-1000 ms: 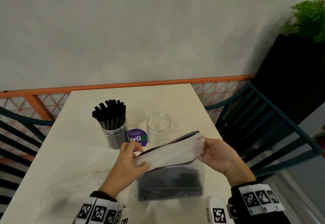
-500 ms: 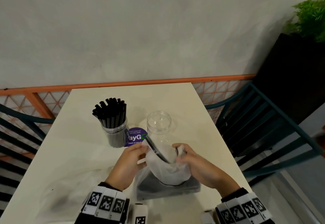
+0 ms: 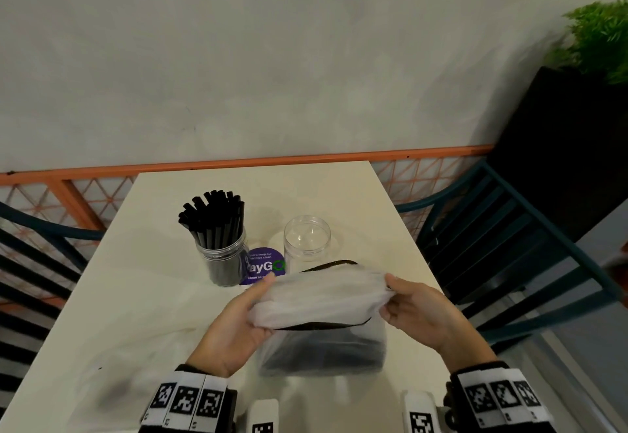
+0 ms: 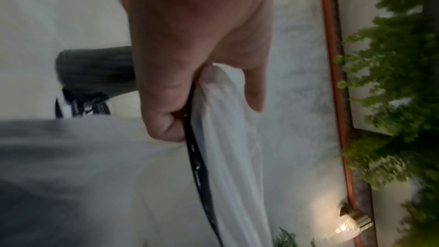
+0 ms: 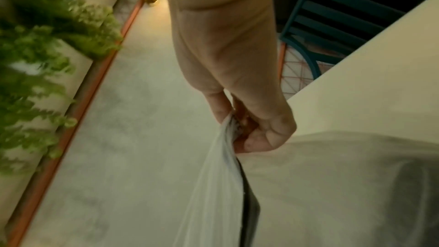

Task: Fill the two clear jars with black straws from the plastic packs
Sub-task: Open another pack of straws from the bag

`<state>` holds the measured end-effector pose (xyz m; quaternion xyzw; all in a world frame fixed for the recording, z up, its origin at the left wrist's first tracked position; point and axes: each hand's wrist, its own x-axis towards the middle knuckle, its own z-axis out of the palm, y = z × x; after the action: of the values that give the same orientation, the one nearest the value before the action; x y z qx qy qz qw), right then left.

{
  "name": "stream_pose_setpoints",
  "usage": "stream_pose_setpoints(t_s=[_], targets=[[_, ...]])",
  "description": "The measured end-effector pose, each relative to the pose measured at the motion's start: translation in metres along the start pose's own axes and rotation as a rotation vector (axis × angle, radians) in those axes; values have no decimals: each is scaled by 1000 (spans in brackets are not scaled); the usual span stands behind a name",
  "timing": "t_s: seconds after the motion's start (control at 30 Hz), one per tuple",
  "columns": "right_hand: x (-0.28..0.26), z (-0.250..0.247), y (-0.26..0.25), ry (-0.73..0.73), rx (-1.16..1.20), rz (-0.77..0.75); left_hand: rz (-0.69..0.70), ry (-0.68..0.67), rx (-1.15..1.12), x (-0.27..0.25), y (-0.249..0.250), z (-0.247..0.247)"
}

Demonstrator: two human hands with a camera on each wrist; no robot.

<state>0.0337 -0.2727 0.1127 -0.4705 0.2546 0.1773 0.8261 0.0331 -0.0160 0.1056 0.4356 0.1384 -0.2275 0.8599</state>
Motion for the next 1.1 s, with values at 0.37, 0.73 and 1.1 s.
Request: stream_pose_setpoints(t_s=[0.37,0.73,1.1], targets=[[-12,4,-13,-92,209,-70,135,-3,297,1,4,-11],[-6,-3,3,221,-885,-487,378,401,641,12,1,-5],[-1,7,18,129,-608,-350,241,340,671,10,4,0]])
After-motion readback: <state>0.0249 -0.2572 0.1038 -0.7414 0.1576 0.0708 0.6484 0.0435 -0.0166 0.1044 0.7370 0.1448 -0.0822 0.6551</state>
